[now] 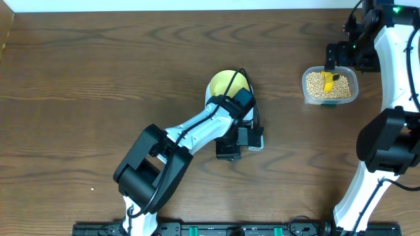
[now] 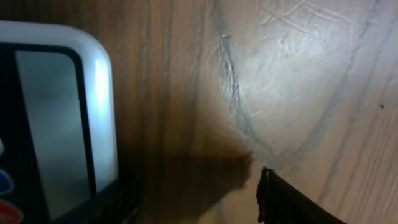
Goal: Scoop item into bowl and weigh 50g on scale
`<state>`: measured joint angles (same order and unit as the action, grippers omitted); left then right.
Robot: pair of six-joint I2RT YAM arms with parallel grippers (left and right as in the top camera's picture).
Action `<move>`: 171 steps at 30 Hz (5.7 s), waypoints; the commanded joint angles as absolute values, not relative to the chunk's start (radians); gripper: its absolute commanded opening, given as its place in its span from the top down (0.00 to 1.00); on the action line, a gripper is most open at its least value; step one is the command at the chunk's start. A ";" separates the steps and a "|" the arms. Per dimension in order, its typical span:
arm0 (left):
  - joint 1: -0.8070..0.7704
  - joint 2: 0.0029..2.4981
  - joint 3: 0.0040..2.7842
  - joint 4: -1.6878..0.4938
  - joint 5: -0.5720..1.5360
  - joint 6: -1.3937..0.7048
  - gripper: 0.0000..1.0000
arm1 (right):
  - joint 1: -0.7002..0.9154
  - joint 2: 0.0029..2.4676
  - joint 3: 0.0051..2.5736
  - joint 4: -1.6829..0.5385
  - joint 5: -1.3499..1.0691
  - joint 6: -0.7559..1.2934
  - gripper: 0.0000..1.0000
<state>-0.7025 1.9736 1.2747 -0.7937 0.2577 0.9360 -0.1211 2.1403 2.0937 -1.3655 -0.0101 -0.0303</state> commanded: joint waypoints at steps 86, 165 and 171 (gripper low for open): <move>-0.702 2.018 1.255 -0.772 0.171 0.971 0.04 | -0.117 2.147 2.112 -1.365 -0.006 -0.031 0.01; -0.146 1.761 1.188 -0.740 0.299 0.439 0.02 | -0.117 2.147 2.112 -1.365 -0.006 -0.031 0.01; -0.126 1.868 1.188 -0.643 0.299 0.439 0.02 | -0.117 2.147 2.112 -1.365 -0.006 -0.031 0.01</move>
